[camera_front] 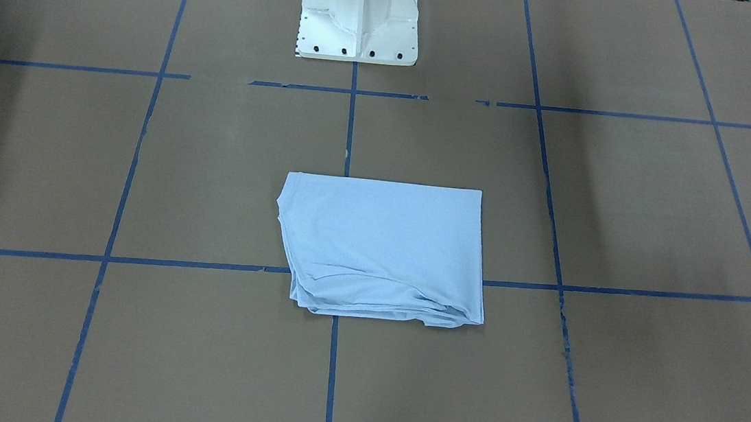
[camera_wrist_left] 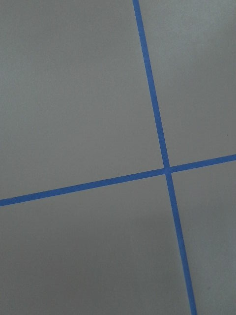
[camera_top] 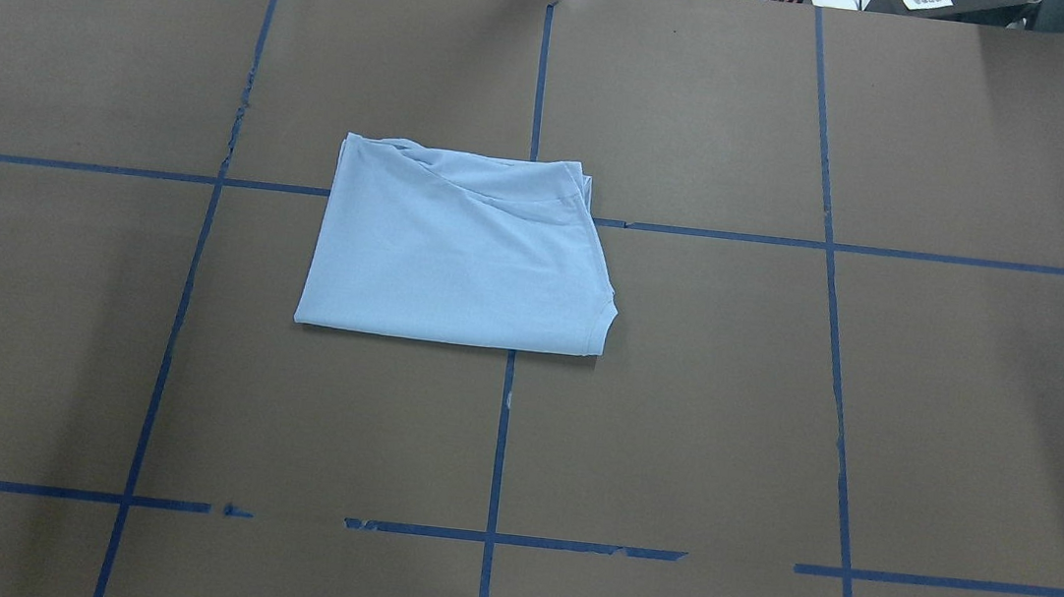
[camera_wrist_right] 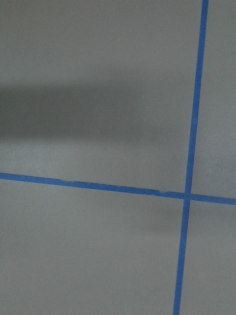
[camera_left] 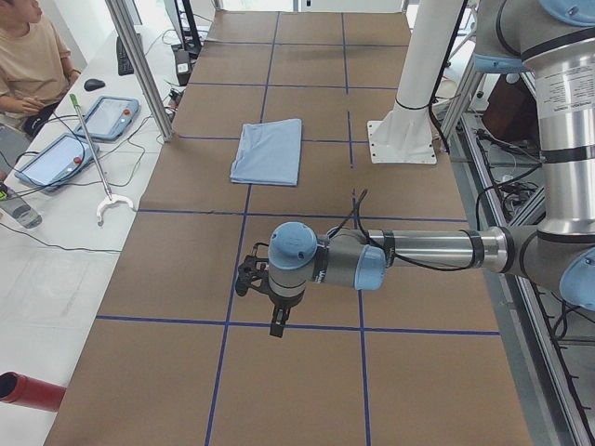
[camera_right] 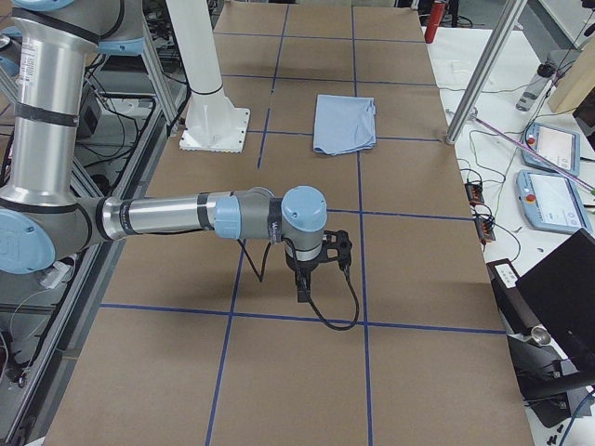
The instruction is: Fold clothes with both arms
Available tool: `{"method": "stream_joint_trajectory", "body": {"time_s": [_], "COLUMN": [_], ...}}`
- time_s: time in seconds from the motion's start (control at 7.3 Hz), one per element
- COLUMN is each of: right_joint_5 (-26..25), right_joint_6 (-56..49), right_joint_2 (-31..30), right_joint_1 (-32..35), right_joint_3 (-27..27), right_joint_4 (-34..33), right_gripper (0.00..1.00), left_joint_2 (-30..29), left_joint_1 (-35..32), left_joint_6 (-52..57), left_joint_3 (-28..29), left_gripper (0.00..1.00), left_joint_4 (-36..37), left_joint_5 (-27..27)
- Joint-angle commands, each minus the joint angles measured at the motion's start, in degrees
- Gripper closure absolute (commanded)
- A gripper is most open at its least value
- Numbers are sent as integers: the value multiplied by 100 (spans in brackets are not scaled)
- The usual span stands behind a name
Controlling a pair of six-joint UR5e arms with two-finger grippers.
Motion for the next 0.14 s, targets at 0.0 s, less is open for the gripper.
{"method": "stream_joint_trajectory", "body": {"time_s": [0.0], "right_joint_5": [0], "right_joint_6": [-3], "right_joint_2": [-11], "right_joint_1": [-5], "right_joint_3": [0], "right_joint_4": [-10], "right_gripper": [0], "left_joint_2": [-12], "left_joint_1": [0], "left_joint_6": [0], "left_joint_3": [-9], "left_gripper": [0], "left_joint_4": [-10], "left_joint_5": [2]}}
